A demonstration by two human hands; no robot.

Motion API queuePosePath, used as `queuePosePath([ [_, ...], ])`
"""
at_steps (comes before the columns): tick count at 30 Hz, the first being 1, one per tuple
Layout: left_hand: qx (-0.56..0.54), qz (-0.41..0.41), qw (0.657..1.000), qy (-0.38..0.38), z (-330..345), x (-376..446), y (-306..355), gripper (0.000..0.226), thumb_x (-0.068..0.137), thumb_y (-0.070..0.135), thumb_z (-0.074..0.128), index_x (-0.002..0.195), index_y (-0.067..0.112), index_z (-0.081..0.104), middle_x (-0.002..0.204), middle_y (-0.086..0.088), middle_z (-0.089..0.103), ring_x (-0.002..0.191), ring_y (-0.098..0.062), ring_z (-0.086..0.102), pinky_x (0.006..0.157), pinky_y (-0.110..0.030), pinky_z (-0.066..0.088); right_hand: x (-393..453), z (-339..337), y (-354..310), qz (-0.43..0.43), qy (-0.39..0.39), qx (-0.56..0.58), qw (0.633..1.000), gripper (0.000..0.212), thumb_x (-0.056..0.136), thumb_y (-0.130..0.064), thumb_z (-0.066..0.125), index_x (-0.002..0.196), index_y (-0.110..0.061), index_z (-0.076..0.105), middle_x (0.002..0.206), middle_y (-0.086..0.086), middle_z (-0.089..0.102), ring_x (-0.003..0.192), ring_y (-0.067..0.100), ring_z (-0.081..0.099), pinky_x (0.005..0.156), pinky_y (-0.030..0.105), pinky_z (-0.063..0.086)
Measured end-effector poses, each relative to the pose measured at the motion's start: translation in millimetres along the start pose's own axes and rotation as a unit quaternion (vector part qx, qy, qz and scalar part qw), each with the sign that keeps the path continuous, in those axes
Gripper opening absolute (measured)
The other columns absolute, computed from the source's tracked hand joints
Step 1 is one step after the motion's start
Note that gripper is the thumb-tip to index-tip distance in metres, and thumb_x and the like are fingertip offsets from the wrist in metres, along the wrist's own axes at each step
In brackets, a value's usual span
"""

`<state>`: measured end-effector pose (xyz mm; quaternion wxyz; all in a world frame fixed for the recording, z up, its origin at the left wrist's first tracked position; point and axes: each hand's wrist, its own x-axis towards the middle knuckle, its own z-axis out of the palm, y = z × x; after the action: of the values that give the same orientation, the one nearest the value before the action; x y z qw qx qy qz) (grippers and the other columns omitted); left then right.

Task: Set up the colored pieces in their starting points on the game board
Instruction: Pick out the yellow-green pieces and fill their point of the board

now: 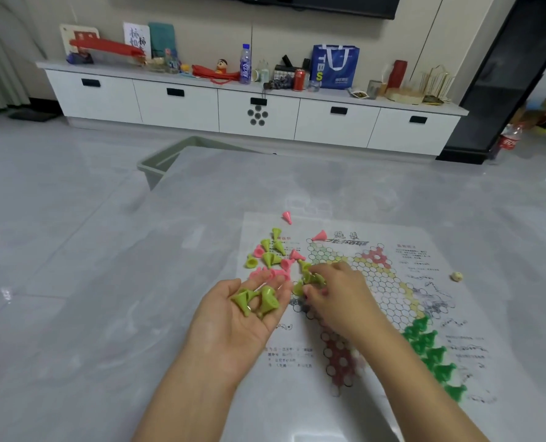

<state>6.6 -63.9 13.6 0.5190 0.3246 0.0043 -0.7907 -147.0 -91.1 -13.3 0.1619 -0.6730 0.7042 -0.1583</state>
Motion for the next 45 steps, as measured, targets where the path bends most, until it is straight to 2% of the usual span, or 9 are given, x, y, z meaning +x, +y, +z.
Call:
queuePosePath([
  [7, -0.038, 0.006, 0.999, -0.014, -3.6, -2.2, 9.6, 0.040, 0.093, 0.013, 0.031, 0.108, -0.015, 0.056, 0.107, -0.031, 0.063, 0.103, -0.038, 0.059, 0.090, -0.045, 0.044, 5.1, 26.8, -32.7, -0.107, 0.061, 0.058, 0.991, 0.018, 0.086, -0.013, 0.053, 0.099, -0.009, 0.064, 0.107, 0.010, 0.057, 0.104, 0.026, 0.051, 0.073, 0.023, 0.033],
  [13, -0.059, 0.062, 0.996, 0.030, -11.9, 1.2, 24.5, 0.036, 0.093, 0.012, 0.030, 0.100, -0.009, 0.057, 0.098, -0.023, 0.064, 0.094, -0.032, 0.060, 0.081, -0.040, 0.046, 14.3, 44.3, -62.5, -0.163, 0.036, 0.144, 0.976, 0.020, 0.082, -0.018, 0.052, 0.094, -0.013, 0.067, 0.091, 0.005, 0.060, 0.083, 0.017, 0.049, 0.066, 0.024, 0.033],
  [19, -0.068, 0.107, 0.987, 0.098, -18.8, 4.2, 35.8, 0.029, 0.091, 0.009, 0.028, 0.086, -0.002, 0.056, 0.087, -0.014, 0.055, 0.080, -0.022, 0.054, 0.077, -0.029, 0.046, 16.5, 36.4, -66.3, -0.132, 0.030, 0.233, 0.963, 0.022, 0.087, -0.012, 0.053, 0.103, -0.014, 0.068, 0.096, -0.002, 0.064, 0.086, 0.009, 0.054, 0.078, 0.019, 0.040],
  [22, -0.064, 0.097, 0.988, 0.100, -17.5, 4.8, 34.3, 0.028, 0.090, 0.007, 0.030, 0.087, -0.002, 0.057, 0.086, -0.014, 0.055, 0.079, -0.023, 0.055, 0.073, -0.029, 0.047, 15.9, 22.0, -57.5, -0.090, 0.050, 0.301, 0.948, 0.024, 0.085, -0.004, 0.053, 0.095, -0.019, 0.069, 0.085, -0.012, 0.063, 0.077, 0.002, 0.058, 0.071, 0.009, 0.044],
  [27, -0.037, 0.077, 0.993, 0.081, -12.7, 2.2, 28.0, 0.025, 0.087, 0.005, 0.034, 0.085, -0.002, 0.057, 0.077, -0.013, 0.055, 0.068, -0.019, 0.051, 0.066, -0.024, 0.045, 15.3, 2.1, -45.3, -0.049, 0.060, 0.390, 0.917, 0.026, 0.086, -0.003, 0.053, 0.077, -0.026, 0.063, 0.075, -0.009, 0.065, 0.071, 0.009, 0.066, 0.067, 0.016, 0.052],
  [31, 0.010, 0.051, 0.996, 0.067, -8.1, -1.3, 22.2, 0.024, 0.083, 0.005, 0.035, 0.082, -0.001, 0.058, 0.056, -0.013, 0.061, 0.052, -0.015, 0.045, 0.044, -0.016, 0.042, 11.3, 1.7, -34.8, -0.020, 0.038, 0.401, 0.915, 0.024, 0.086, -0.002, 0.053, 0.079, -0.021, 0.064, 0.081, 0.000, 0.067, 0.073, 0.012, 0.066, 0.075, 0.027, 0.056],
  [37, 0.000, 0.051, 0.997, 0.063, -9.9, -1.7, 20.2, 0.024, 0.086, 0.005, 0.036, 0.083, -0.003, 0.058, 0.051, -0.015, 0.062, 0.056, -0.018, 0.046, 0.043, -0.014, 0.046, 5.9, 6.6, -28.0, -0.021, -0.006, 0.363, 0.932, 0.025, 0.089, -0.006, 0.050, 0.094, -0.027, 0.063, 0.101, -0.004, 0.068, 0.090, 0.010, 0.066, 0.084, 0.028, 0.054],
  [42, 0.079, 0.003, 0.995, 0.063, -8.1, -1.4, 16.3, 0.019, 0.084, 0.009, 0.042, 0.074, 0.003, 0.056, 0.062, -0.010, 0.057, 0.042, -0.014, 0.043, 0.037, -0.013, 0.037, -1.2, -11.5, -18.6, 0.006, 0.057, 0.411, 0.910, 0.034, 0.092, 0.001, 0.037, 0.105, -0.019, 0.062, 0.086, -0.001, 0.062, 0.079, 0.013, 0.062, 0.072, 0.022, 0.055],
  [45, 0.123, -0.025, 0.990, 0.060, -6.5, -1.0, 3.3, 0.018, 0.085, 0.011, 0.048, 0.067, 0.007, 0.052, 0.054, -0.007, 0.053, 0.033, -0.012, 0.041, 0.033, -0.013, 0.032, -9.6, -19.4, -12.3, 0.036, 0.070, 0.298, 0.951, 0.034, 0.089, 0.001, 0.034, 0.103, -0.013, 0.061, 0.083, -0.002, 0.055, 0.061, 0.012, 0.050, 0.056, 0.020, 0.044],
])
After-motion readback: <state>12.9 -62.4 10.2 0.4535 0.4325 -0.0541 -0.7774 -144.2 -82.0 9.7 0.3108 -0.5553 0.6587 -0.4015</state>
